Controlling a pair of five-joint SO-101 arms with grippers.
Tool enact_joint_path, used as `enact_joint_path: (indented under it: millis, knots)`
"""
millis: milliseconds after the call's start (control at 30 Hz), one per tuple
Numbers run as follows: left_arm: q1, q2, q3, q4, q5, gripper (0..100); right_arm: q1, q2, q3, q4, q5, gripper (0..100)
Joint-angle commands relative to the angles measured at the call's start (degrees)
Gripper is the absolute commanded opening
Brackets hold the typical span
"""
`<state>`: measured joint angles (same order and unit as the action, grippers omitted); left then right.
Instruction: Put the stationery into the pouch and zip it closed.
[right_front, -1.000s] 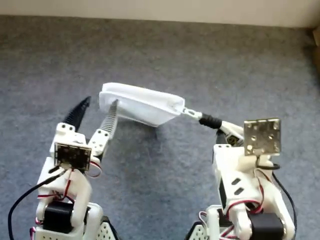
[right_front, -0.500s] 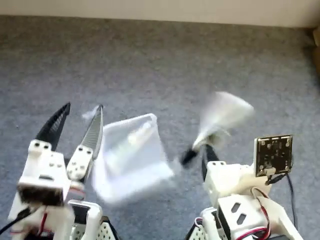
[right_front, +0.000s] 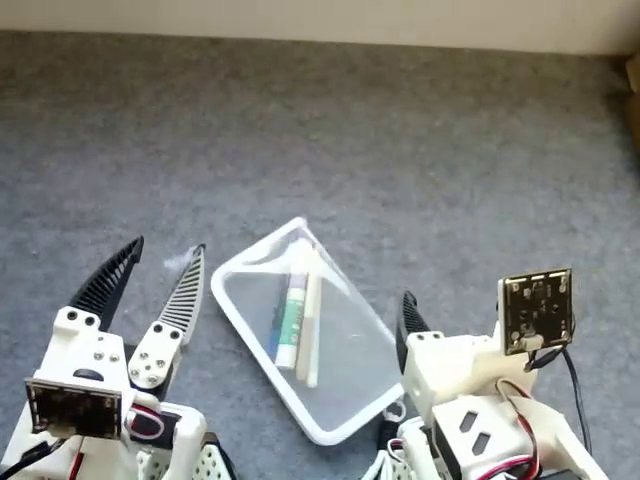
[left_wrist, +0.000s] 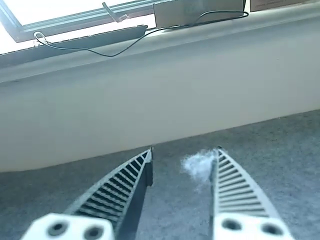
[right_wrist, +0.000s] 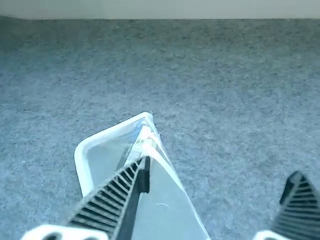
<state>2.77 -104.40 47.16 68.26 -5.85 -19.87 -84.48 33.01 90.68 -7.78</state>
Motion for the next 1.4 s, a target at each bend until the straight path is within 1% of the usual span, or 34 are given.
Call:
enact_joint_path:
  millis: [0,67,133,167,200,267,400,500,600,700,800,900,1100,1267,1367]
  knots:
    - [1.36,-0.13,-2.86,0.88,0.53,8,-0.57,-0.40,-2.51,1.89,-0.26,25.5]
    - [1.36,-0.13,-3.12,1.67,0.26,4,-0.57,-0.40,-2.68,2.07,0.53,13.9]
    - [1.27,-0.13,-3.12,2.90,0.26,0,-0.57,-0.40,-2.15,2.15,4.31,3.2]
    - [1.27,-0.13,-3.12,4.04,0.26,1,-0.57,-0.40,-1.71,2.15,5.89,0.0]
    - [1.27,-0.13,-3.12,5.36,0.26,1,-0.22,-0.48,-0.84,2.24,6.59,0.8]
    - [1.27,-0.13,-3.12,8.09,0.18,1,2.95,-0.48,1.01,2.42,6.59,1.5]
    - [1.19,-0.13,-2.77,12.40,0.18,1,13.32,-0.48,5.41,0.13,6.59,0.4]
    - [0.48,-0.13,-2.59,13.01,0.09,1,19.91,-0.48,9.98,-3.03,6.59,0.4]
    - [0.66,-0.04,0.66,12.66,0.09,1,23.60,-0.48,15.25,-8.40,6.59,0.4]
    - [0.48,0.04,7.16,12.31,0.09,3,24.66,-0.48,22.20,-15.25,6.59,0.4]
    - [0.22,-0.04,15.08,9.58,0.18,10,24.66,-0.48,29.67,-21.58,6.51,0.4]
    - [-0.04,-0.13,21.32,8.88,0.18,15,24.48,-0.48,36.62,-26.51,3.52,0.4]
    - [-5.14,-0.13,28.53,5.63,0.09,9,24.40,-0.48,48.13,-32.66,2.99,0.4]
    - [-7.25,-0.13,36.53,2.73,0.09,8,24.40,-0.48,54.90,-34.95,2.99,0.4]
    - [-10.07,-0.13,41.54,1.23,0.09,8,24.40,-0.48,58.68,-34.95,2.99,0.4]
